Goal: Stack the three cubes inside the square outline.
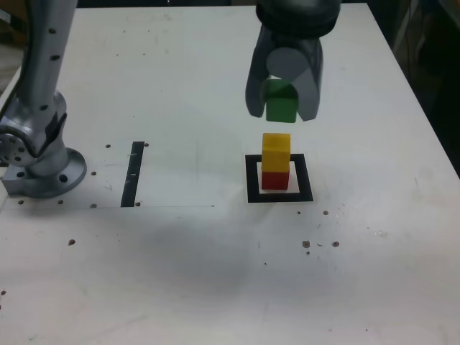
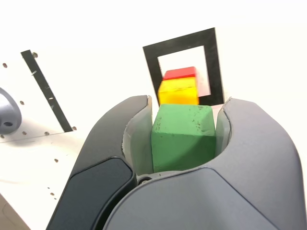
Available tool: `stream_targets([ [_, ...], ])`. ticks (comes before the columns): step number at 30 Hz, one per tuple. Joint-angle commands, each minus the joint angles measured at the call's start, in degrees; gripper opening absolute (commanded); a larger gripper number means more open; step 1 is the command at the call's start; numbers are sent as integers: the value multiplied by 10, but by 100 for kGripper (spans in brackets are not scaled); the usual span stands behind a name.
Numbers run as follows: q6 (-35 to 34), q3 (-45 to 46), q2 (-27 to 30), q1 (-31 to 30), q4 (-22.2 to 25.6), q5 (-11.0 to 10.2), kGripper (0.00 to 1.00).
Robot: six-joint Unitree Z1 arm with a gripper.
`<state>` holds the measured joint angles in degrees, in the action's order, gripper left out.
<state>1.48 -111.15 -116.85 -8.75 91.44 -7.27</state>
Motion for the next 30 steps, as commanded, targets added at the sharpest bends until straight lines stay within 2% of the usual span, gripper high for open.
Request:
stream_targets([
  [1,-2,9,3,1,-1,4,17],
  [12,-20,69,5,1,-46,33,17],
  [30,-47,101,7,6,-86,24,17],
])
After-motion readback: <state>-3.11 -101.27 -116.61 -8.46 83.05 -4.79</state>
